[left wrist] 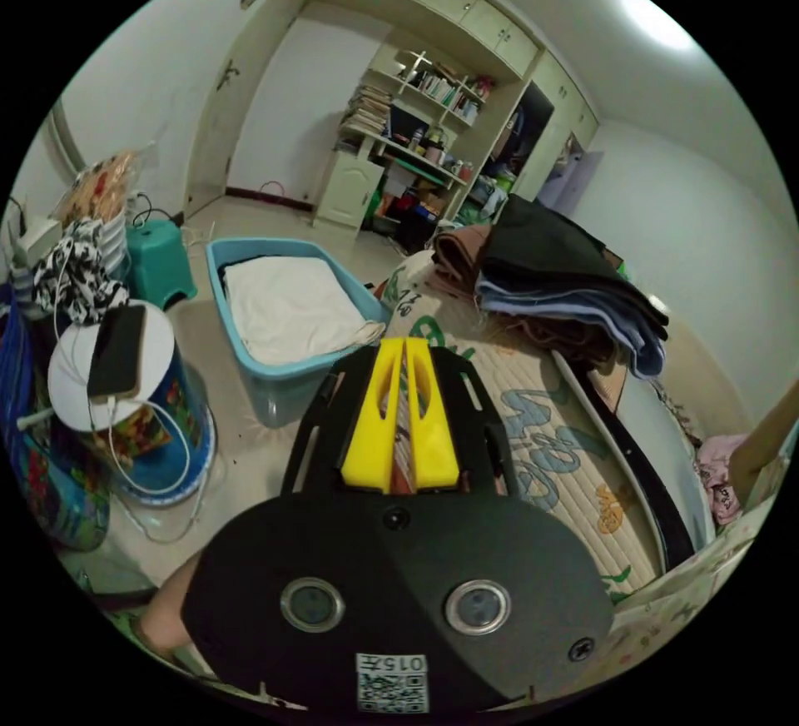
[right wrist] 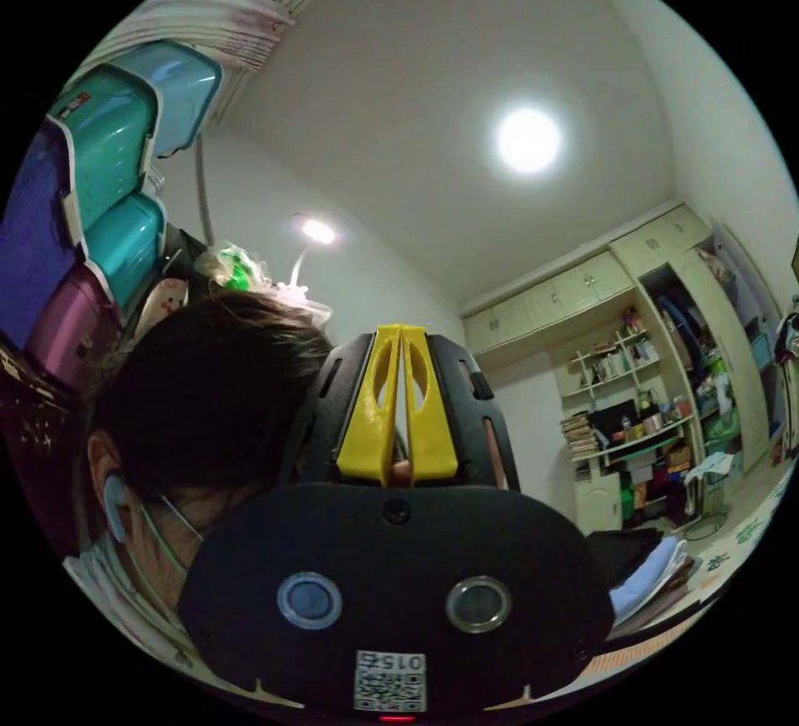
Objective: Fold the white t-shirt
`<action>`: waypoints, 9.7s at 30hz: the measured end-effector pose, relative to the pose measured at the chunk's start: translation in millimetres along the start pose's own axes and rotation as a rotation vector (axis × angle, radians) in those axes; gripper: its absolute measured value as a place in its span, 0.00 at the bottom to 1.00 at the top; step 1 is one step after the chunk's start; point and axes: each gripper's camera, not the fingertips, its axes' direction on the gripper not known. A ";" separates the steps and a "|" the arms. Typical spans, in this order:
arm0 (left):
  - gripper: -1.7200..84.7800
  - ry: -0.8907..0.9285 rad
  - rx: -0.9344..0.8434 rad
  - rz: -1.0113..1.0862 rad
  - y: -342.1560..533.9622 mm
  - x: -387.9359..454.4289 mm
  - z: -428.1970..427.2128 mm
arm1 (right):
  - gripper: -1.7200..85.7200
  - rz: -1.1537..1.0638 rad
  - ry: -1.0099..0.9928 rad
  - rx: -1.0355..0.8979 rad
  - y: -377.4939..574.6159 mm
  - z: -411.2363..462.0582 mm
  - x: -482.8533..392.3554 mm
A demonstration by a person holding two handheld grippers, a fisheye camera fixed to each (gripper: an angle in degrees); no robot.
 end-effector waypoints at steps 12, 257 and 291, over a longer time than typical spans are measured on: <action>0.02 -0.053 0.010 -0.093 -19.3 -43.3 -99.9 | 0.01 -0.044 0.185 0.150 -99.6 -22.7 -112.3; 0.12 0.971 -0.682 2.013 437.3 646.4 463.0 | 0.03 0.186 1.005 -1.567 -53.9 217.1 -4.6; 0.12 0.416 -0.251 0.770 143.6 249.0 228.8 | 0.16 0.048 0.561 -1.560 -130.2 151.4 -201.5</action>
